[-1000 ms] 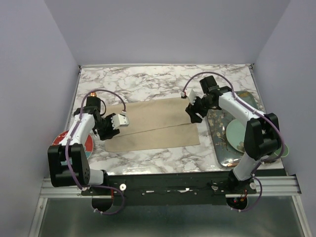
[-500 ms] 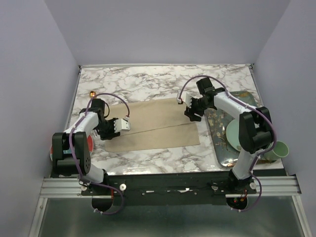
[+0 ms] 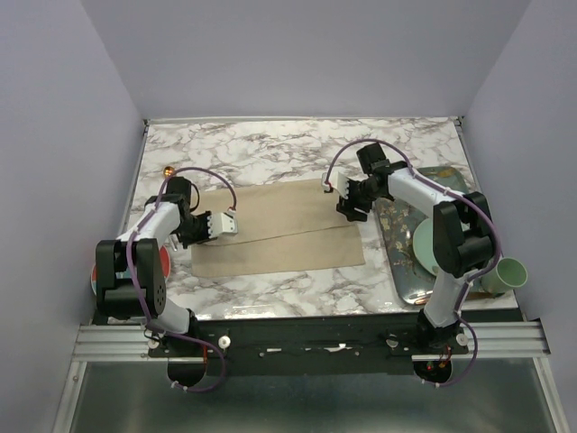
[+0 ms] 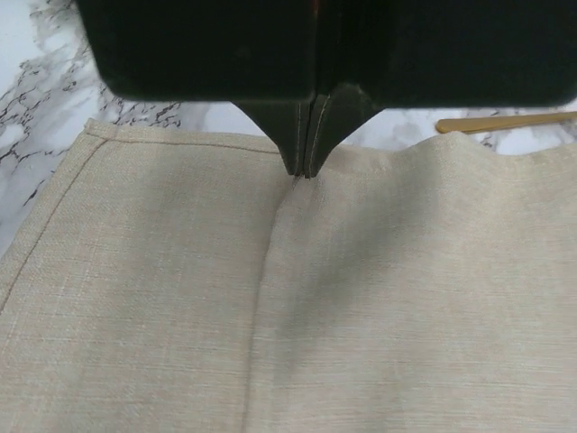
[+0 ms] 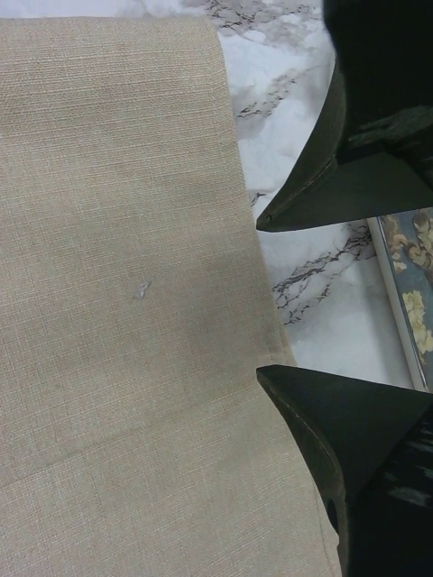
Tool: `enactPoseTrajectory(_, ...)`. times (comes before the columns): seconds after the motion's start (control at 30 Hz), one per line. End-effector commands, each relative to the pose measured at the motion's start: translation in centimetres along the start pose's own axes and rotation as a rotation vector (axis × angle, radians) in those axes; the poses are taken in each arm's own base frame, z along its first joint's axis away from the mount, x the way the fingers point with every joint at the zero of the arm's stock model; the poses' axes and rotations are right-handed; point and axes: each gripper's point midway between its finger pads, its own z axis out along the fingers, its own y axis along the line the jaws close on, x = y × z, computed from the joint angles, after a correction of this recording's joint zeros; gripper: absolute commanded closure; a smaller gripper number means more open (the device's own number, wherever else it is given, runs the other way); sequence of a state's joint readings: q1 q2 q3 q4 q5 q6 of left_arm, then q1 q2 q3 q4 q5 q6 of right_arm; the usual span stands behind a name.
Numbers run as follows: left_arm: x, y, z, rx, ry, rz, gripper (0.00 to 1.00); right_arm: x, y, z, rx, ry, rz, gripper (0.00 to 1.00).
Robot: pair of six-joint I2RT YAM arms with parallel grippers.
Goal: Fold the napkin into a case and place the utensils inside
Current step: Pick up the rectangle-folded napkin from the center of the board.
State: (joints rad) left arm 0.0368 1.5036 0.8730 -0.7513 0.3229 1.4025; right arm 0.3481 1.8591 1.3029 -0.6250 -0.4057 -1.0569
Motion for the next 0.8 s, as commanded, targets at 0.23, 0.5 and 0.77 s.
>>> enactPoseTrajectory(0.23,-4.5,7.5,-2.4,-0.094,-0.169,-0.308,1.00,-0.3,0.2,0.6,-0.018,-0.017,-0.038,0.34)
enactPoseTrajectory(0.5,-3.9,12.5,-1.5,-0.135,-0.170,-0.625,1.00,-0.8,0.7,0.6,-0.053,-0.029,-0.039,0.33)
enactPoseTrajectory(0.77,-2.9,14.9,0.0,-0.159,-0.167,-0.817,1.00,-1.2,1.0,0.6,-0.080,-0.020,-0.051,0.29)
